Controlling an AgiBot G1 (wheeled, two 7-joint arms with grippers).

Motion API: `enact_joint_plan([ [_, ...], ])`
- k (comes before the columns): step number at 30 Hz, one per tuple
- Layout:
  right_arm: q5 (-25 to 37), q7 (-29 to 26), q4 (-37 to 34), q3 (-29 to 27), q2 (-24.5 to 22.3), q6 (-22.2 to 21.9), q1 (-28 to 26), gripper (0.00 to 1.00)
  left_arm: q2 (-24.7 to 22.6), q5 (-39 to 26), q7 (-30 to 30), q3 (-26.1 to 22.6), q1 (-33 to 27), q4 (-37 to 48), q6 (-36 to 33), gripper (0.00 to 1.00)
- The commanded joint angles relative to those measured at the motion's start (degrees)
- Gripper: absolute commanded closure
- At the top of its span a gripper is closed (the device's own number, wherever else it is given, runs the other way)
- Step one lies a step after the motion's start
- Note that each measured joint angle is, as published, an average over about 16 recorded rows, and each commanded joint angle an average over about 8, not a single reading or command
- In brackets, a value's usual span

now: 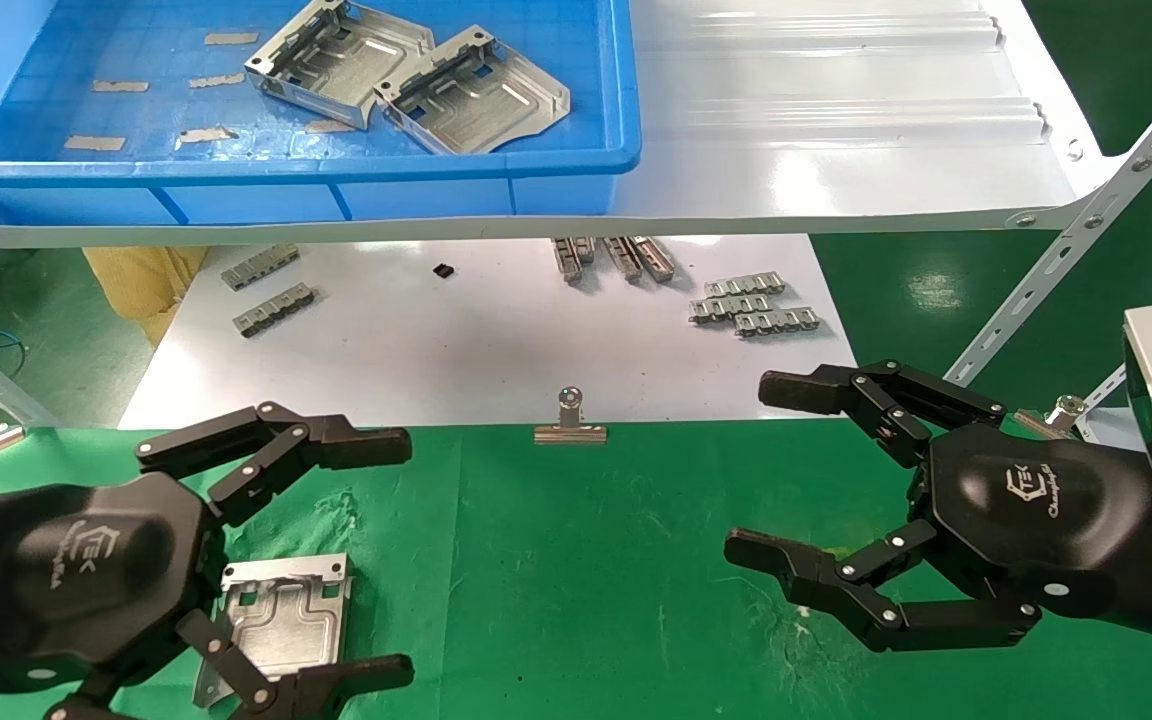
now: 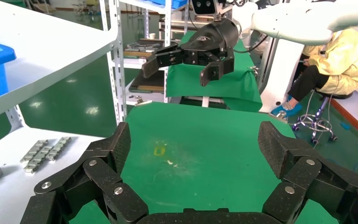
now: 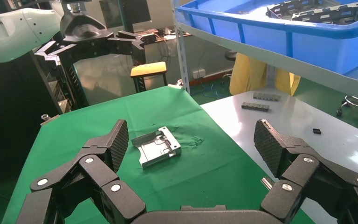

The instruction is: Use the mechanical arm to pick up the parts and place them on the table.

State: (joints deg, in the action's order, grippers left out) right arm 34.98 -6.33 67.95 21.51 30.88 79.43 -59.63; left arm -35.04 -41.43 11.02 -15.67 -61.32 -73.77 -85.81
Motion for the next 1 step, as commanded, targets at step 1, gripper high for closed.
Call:
enact_joint_plan([
  [1, 0.0, 0.0, -0.01, 0.0, 0.0, -0.01, 0.01, 0.0, -0.05, 0.57, 0.32, 0.46, 0.32, -0.26, -0.16, 0.0],
])
